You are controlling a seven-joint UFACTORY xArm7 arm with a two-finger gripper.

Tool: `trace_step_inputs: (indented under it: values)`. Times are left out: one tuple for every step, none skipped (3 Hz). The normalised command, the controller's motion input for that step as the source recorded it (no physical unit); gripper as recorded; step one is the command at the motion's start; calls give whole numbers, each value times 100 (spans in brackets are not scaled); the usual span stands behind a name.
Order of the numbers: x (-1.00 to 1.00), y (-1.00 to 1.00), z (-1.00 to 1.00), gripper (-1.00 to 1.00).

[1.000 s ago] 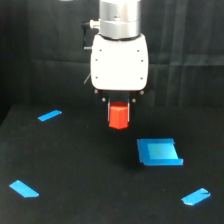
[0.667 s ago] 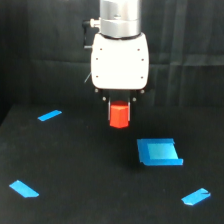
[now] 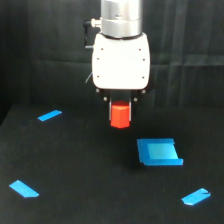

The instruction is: Pick up the red object from the table

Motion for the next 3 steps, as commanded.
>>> trace_step_inputs:
  values:
    - [10, -4, 10, -100]
    - [11, 3, -5, -96]
    - [1, 2, 9, -94]
